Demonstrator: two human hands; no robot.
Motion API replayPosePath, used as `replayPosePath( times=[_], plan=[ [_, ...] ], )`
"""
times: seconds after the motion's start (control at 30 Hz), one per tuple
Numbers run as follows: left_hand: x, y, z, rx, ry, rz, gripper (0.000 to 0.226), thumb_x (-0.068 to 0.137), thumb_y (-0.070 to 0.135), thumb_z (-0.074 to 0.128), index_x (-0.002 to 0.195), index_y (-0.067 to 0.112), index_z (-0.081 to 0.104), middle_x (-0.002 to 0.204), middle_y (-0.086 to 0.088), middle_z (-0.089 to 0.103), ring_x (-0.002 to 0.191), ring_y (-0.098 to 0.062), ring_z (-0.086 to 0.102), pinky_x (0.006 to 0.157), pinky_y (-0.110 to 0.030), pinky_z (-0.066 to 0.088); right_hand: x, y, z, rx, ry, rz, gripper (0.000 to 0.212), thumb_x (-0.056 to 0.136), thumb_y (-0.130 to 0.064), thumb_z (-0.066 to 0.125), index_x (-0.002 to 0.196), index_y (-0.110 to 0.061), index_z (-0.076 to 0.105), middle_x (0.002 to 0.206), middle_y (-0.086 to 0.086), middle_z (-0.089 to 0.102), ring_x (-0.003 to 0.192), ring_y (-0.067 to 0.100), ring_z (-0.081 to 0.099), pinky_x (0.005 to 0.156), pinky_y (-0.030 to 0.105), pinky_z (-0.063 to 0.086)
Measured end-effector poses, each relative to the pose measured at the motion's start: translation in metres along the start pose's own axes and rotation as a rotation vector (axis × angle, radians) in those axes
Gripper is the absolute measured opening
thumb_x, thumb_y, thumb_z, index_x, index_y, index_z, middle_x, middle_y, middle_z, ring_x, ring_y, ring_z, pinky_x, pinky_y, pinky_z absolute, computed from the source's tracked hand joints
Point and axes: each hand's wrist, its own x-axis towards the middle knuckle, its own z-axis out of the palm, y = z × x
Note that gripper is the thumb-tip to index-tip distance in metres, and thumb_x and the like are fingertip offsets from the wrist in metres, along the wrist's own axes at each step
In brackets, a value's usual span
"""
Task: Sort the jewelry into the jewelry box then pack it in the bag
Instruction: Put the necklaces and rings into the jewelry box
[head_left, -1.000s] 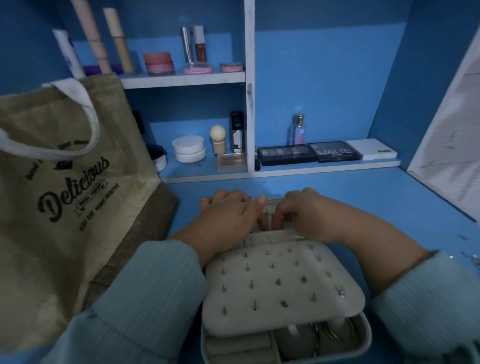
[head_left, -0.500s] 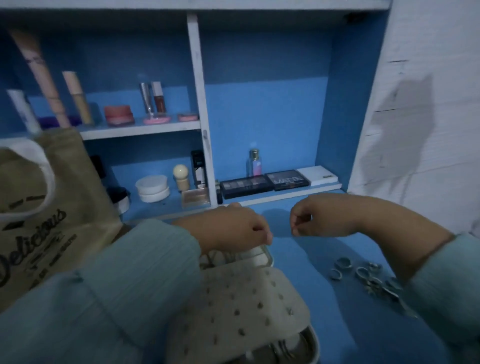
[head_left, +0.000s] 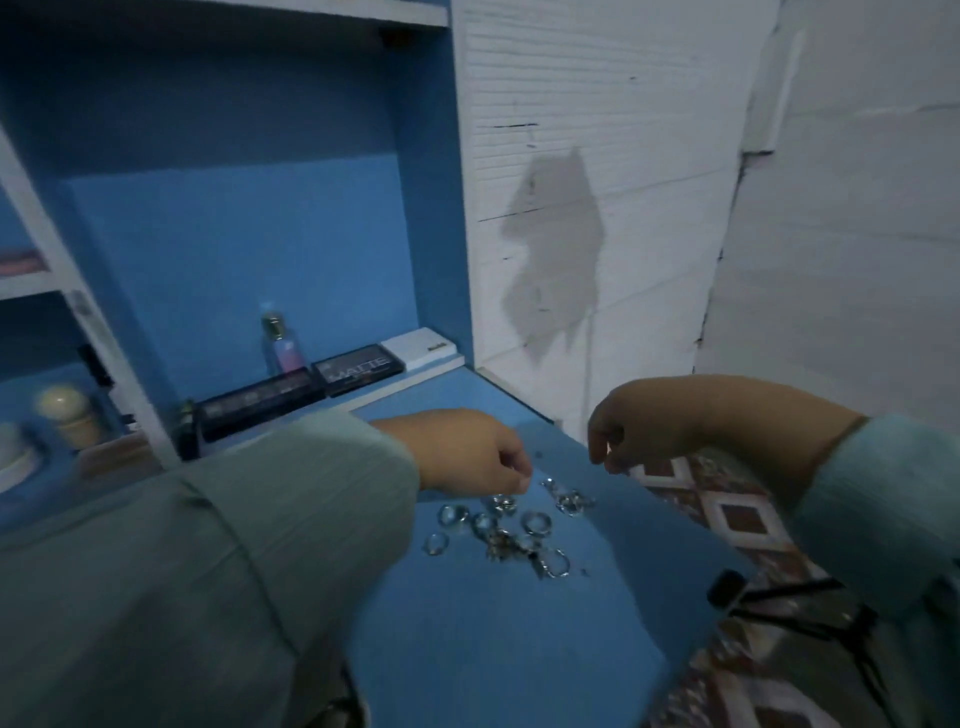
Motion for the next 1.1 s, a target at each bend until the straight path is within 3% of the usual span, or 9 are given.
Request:
replayPosePath(
  times=[0.13, 0.2, 0.37, 0.5, 0.67, 0.77, 0.93, 1.03, 1.1],
  plan=[
    [0.020, 0.014, 0.011, 0.073, 0.065, 0.044, 0.035, 0.089, 0.048, 0.054, 0.123, 0.038, 0.055, 0.122, 0.012, 0.054, 0.115, -0.012, 0.046, 0.099, -0.031, 0.031, 0.000, 0.012, 0.027, 0.121, 0.058, -0.028, 0.026, 0.086, -0.028, 0.062, 0.111, -0.025, 0.065, 0.094, -0.009, 0.053, 0.082, 0.007, 0.048, 0.059, 0.006, 0.030],
    [0.028, 0.016, 0.014, 0.109, 0.113, 0.062, 0.035, 0.089, 0.048, 0.054, 0.123, 0.041, 0.054, 0.121, 0.011, 0.053, 0.117, -0.015, 0.043, 0.097, -0.033, 0.026, 0.003, 0.012, 0.038, 0.177, 0.081, -0.045, 0.027, 0.085, -0.031, 0.062, 0.111, -0.026, 0.065, 0.094, -0.009, 0.053, 0.082, 0.007, 0.047, 0.059, 0.011, 0.034],
    [0.039, 0.017, 0.022, 0.187, 0.149, 0.090, 0.026, 0.088, 0.047, 0.055, 0.113, 0.041, 0.062, 0.116, 0.011, 0.055, 0.112, -0.013, 0.044, 0.098, -0.033, 0.022, 0.008, 0.011, 0.055, 0.286, 0.186, -0.065, 0.034, 0.081, -0.036, 0.067, 0.114, -0.028, 0.065, 0.092, -0.008, 0.056, 0.087, 0.009, 0.051, 0.078, 0.024, 0.044],
    [0.045, 0.016, 0.024, 0.196, 0.201, 0.124, 0.018, 0.088, 0.044, 0.056, 0.100, 0.036, 0.067, 0.106, 0.015, 0.060, 0.103, -0.010, 0.048, 0.092, -0.031, 0.022, 0.010, 0.008, 0.058, 0.354, 0.243, -0.092, 0.017, 0.081, -0.029, 0.068, 0.097, -0.025, 0.073, 0.081, -0.012, 0.057, 0.080, 0.005, 0.050, 0.068, 0.016, 0.040],
    [0.047, 0.016, 0.025, 0.319, 0.201, 0.148, 0.017, 0.093, 0.032, 0.047, 0.096, 0.029, 0.064, 0.100, 0.013, 0.060, 0.098, -0.011, 0.046, 0.101, -0.035, 0.026, 0.011, 0.005, 0.058, 0.304, 0.222, -0.082, 0.014, 0.086, -0.028, 0.060, 0.093, -0.017, 0.067, 0.100, -0.002, 0.064, 0.089, 0.013, 0.055, 0.080, 0.027, 0.047],
    [0.044, 0.008, 0.022, 0.144, 0.231, 0.096, 0.014, 0.091, 0.032, 0.046, 0.090, 0.031, 0.060, 0.095, 0.015, 0.060, 0.096, -0.012, 0.046, 0.101, -0.036, 0.028, 0.009, 0.005, 0.055, 0.312, 0.222, -0.094, 0.012, 0.089, -0.025, 0.054, 0.095, -0.016, 0.061, 0.100, 0.000, 0.062, 0.089, 0.015, 0.055, 0.082, 0.029, 0.046],
    [0.026, 0.004, 0.005, -0.216, 0.338, 0.029, 0.012, 0.089, 0.039, 0.051, 0.077, 0.039, 0.051, 0.084, 0.023, 0.055, 0.095, -0.006, 0.052, 0.089, -0.025, 0.035, -0.001, 0.004, 0.036, 0.514, 0.325, -0.079, 0.007, 0.092, -0.025, 0.051, 0.089, -0.021, 0.056, 0.081, -0.011, 0.054, 0.069, 0.002, 0.048, 0.058, 0.010, 0.036],
    [0.009, 0.010, -0.008, -0.432, 0.415, 0.032, 0.010, 0.088, 0.034, 0.057, 0.079, 0.033, 0.054, 0.087, 0.014, 0.062, 0.084, -0.005, 0.056, 0.075, -0.020, 0.042, -0.009, -0.002, 0.023, 0.775, 0.356, -0.061, 0.010, 0.091, -0.025, 0.054, 0.086, -0.020, 0.060, 0.079, -0.009, 0.059, 0.067, 0.002, 0.050, 0.060, 0.015, 0.040],
    [-0.003, 0.013, -0.016, -0.534, 0.457, 0.017, 0.009, 0.088, 0.036, 0.057, 0.080, 0.031, 0.056, 0.091, 0.010, 0.066, 0.082, -0.008, 0.058, 0.073, -0.024, 0.045, -0.017, -0.009, 0.014, 0.932, 0.384, -0.076, 0.011, 0.091, -0.021, 0.054, 0.083, -0.018, 0.061, 0.083, -0.005, 0.063, 0.072, 0.004, 0.053, 0.062, 0.017, 0.042]
  ],
)
